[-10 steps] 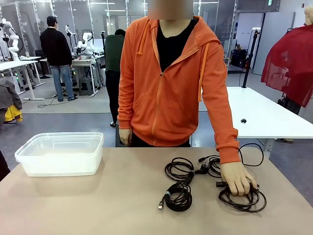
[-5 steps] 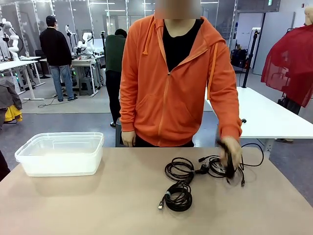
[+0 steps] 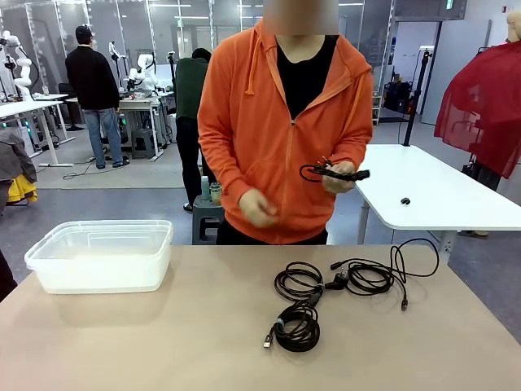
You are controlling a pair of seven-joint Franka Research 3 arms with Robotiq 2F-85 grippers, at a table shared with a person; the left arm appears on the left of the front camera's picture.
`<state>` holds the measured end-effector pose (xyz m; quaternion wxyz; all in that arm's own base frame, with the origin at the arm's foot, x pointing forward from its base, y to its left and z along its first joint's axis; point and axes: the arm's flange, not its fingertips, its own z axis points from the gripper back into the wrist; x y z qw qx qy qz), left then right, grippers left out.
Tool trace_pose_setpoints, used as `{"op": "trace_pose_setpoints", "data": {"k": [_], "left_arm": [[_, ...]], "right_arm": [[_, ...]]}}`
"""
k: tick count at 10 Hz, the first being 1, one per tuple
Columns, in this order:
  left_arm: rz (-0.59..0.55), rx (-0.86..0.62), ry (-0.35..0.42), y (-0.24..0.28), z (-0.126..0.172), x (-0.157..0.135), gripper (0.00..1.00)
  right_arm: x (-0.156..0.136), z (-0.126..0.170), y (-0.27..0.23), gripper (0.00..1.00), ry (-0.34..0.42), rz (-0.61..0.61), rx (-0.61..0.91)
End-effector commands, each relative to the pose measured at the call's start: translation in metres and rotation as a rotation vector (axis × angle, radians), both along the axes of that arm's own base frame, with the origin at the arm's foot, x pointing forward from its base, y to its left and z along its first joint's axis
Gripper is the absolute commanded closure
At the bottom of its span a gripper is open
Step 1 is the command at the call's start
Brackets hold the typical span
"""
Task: Organize and store the cables.
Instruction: Place the Power Cable into the Organizing box.
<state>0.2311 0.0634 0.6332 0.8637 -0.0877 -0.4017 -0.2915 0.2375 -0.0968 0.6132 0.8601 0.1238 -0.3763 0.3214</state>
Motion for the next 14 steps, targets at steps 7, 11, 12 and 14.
{"op": "trace_pose_setpoints", "data": {"k": [7, 11, 12, 14], "left_arm": [[-0.185, 0.027, 0.060, -0.080, 0.003, 0.048, 0.00], [-0.288, 0.029, 0.126, -0.186, -0.002, 0.097, 0.00], [-0.305, 0.051, 0.154, -0.211, -0.010, 0.107, 0.00], [-0.320, 0.066, 0.187, -0.241, -0.026, 0.119, 0.00]], "right_arm": [[0.000, 0.000, -0.001, 0.00, -0.002, 0.001, 0.001], [0.000, 0.000, -0.001, 0.00, -0.002, 0.001, 0.001], [0.000, 0.000, -0.001, 0.00, -0.002, 0.001, 0.001], [0.000, 0.000, -0.001, 0.00, -0.002, 0.001, 0.001]]}}
